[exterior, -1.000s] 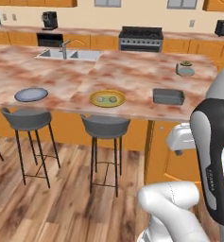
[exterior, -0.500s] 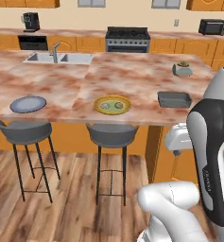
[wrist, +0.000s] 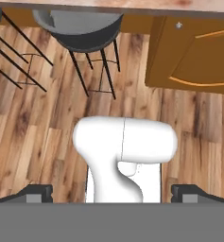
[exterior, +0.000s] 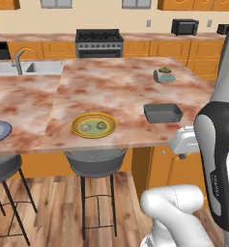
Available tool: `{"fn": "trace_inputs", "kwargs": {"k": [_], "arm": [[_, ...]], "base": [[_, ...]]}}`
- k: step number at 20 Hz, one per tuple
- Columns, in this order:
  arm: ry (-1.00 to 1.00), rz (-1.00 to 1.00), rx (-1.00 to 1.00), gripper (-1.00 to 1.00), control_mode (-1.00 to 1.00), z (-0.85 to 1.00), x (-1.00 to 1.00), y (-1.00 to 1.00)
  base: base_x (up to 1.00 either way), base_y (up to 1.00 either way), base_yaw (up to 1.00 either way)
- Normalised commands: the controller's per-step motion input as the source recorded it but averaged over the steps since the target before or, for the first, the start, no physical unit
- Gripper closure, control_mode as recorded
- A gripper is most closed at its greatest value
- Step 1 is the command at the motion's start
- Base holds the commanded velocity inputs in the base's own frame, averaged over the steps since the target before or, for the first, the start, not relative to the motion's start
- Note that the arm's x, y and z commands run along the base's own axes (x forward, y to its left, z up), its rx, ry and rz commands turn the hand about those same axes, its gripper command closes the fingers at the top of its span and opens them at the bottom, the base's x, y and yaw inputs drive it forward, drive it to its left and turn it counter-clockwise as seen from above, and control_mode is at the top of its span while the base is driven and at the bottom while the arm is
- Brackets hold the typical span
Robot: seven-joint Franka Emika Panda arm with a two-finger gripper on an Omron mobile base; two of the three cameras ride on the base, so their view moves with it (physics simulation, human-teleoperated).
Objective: Place two dumplings into each of the tupperware containers and then place the containers in the fridge.
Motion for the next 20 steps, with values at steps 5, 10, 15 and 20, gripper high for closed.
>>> {"fn": "trace_inputs", "kwargs": {"k": [5, 10, 15, 20], "arm": [[0.0, 0.0, 0.0, -1.0, 1.0, 0.0, 0.0, 0.0], [0.0, 0.0, 0.0, -1.0, 1.0, 0.0, 0.0, 0.0], [0.0, 0.0, 0.0, -1.0, 1.0, 0.0, 0.0, 0.0], [0.0, 0.0, 0.0, -1.0, 1.0, 0.0, 0.0, 0.0]], "base": [[0.92, 0.11, -0.16], [0.4, 0.01, -0.26], [0.41, 0.11, -0.23], [0.6, 0.08, -0.06]]}}
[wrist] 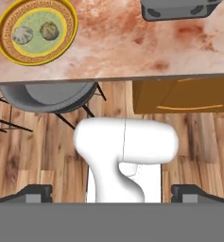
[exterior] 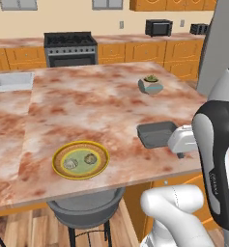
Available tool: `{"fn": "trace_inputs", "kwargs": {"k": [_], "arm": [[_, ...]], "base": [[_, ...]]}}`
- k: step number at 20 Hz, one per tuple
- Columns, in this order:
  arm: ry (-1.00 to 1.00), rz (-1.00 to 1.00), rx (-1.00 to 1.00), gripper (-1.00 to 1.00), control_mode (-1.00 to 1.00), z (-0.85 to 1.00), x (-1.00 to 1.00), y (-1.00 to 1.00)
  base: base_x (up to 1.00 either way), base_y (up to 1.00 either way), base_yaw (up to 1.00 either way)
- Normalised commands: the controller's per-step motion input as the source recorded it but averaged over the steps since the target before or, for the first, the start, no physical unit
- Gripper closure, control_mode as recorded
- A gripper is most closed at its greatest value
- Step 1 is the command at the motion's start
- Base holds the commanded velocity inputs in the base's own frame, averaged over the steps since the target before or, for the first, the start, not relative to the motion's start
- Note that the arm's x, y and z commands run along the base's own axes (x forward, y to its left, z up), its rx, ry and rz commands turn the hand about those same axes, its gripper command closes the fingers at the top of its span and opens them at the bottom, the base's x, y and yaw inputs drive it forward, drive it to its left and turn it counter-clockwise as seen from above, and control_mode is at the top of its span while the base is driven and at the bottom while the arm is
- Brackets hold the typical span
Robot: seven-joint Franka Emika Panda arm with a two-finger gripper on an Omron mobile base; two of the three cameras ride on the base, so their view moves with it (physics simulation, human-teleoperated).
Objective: Place two dumplings into each of the tupperware containers and then place the containers in the fridge.
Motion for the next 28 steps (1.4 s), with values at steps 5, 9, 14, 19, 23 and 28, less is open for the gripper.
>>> {"fn": "trace_inputs", "kwargs": {"k": [5, 9, 14, 19, 23, 28], "arm": [[0.0, 0.0, 0.0, -1.0, 1.0, 0.0, 0.0, 0.0], [0.0, 0.0, 0.0, -1.0, 1.0, 0.0, 0.0, 0.0], [0.01, 0.0, 0.0, -1.0, -1.0, -0.16, 0.42, 0.27], [0.01, 0.01, 0.0, -1.0, -1.0, -0.41, 0.96, 0.66], [0.0, 0.04, 0.0, -1.0, -1.0, -0.43, 0.61, 0.46], [0.0, 0.02, 0.0, -1.0, -1.0, -0.38, 0.46, 0.32]], "base": [[0.46, 0.0, 0.0], [0.0, 0.0, 0.0], [0.0, 0.0, 0.0], [0.0, 0.0, 0.0], [0.0, 0.0, 0.0], [0.0, 0.0, 0.0]]}}
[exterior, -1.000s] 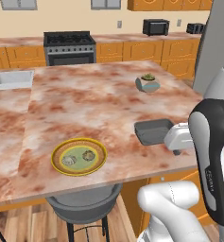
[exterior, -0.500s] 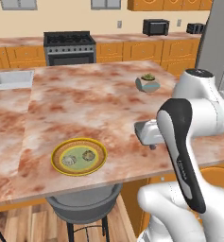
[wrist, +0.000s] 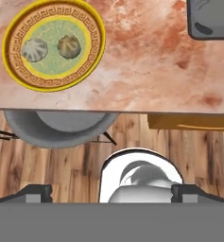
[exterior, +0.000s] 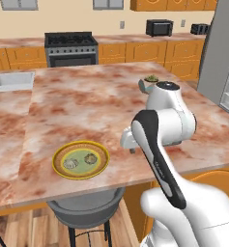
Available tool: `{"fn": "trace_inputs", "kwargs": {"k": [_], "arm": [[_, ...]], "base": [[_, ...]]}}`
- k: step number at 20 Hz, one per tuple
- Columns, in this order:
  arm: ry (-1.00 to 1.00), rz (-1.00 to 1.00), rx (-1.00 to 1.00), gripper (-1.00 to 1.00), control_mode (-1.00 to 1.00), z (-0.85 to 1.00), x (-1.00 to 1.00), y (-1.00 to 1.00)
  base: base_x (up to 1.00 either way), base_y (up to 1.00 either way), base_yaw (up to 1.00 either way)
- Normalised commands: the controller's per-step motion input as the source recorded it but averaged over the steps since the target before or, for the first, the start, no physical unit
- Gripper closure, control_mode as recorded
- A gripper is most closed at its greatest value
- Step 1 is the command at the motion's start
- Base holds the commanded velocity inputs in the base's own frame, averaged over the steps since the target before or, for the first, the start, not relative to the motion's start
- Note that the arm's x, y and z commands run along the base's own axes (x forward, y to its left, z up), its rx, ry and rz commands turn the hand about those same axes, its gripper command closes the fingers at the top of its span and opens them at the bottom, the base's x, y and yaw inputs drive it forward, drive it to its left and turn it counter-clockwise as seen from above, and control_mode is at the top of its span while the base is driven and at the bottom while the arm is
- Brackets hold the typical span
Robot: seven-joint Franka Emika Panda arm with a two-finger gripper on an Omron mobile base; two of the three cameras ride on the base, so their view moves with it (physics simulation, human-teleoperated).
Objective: Place two dumplings into each of the tupperware containers and then place the containers in the fridge.
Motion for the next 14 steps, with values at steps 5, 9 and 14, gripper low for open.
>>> {"fn": "trace_inputs", "kwargs": {"k": [5, 9, 14], "arm": [[0.0, 0.0, 0.0, -1.0, -1.0, -0.47, 0.33, 0.26], [0.0, 0.0, 0.0, -1.0, -1.0, -0.52, 0.27, 0.33], [0.0, 0.05, 0.02, -1.0, -1.0, -0.31, 0.06, 0.01]], "base": [[0.0, 0.0, 0.0], [0.0, 0.0, 0.0], [0.0, 0.0, 0.0]]}}
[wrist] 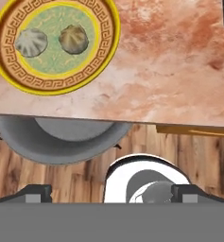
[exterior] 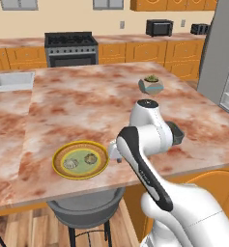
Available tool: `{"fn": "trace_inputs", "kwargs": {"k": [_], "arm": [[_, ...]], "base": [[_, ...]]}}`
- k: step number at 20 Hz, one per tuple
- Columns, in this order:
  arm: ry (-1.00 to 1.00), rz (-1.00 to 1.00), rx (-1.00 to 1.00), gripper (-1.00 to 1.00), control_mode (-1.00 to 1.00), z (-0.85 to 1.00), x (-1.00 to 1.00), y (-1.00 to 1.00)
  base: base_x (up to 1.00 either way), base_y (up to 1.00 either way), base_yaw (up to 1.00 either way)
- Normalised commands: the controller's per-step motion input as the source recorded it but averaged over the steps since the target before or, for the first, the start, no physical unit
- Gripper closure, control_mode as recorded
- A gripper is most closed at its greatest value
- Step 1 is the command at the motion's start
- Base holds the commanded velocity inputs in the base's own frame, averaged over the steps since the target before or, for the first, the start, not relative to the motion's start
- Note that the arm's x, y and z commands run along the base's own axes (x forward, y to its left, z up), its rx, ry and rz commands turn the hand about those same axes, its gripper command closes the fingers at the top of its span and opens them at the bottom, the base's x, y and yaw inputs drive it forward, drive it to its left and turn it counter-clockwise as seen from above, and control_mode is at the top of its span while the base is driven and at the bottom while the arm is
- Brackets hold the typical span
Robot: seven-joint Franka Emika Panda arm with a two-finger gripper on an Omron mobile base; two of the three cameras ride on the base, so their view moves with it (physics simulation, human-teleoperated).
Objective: Place two dumplings into each of the tupperware containers and then place the containers in the fridge.
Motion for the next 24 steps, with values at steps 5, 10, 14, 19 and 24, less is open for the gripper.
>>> {"fn": "trace_inputs", "kwargs": {"k": [5, 10, 14, 19, 24], "arm": [[0.0, 0.01, 0.0, -1.0, -1.0, -0.17, 0.4, 0.33], [0.04, 0.01, 0.0, -1.0, -1.0, 0.0, 0.64, 0.66], [0.07, 0.0, 0.0, -1.0, -1.0, -0.06, 0.7, 0.32], [0.06, 0.0, 0.0, -1.0, -1.0, -0.27, 0.44, 0.13], [0.05, 0.0, 0.0, -1.0, -1.0, -0.51, 0.31, 0.28]], "base": [[0.0, 0.0, 0.0], [0.0, 0.0, 0.0], [0.0, 0.0, 0.0], [0.0, 0.0, 0.0], [0.0, 0.0, 0.0]]}}
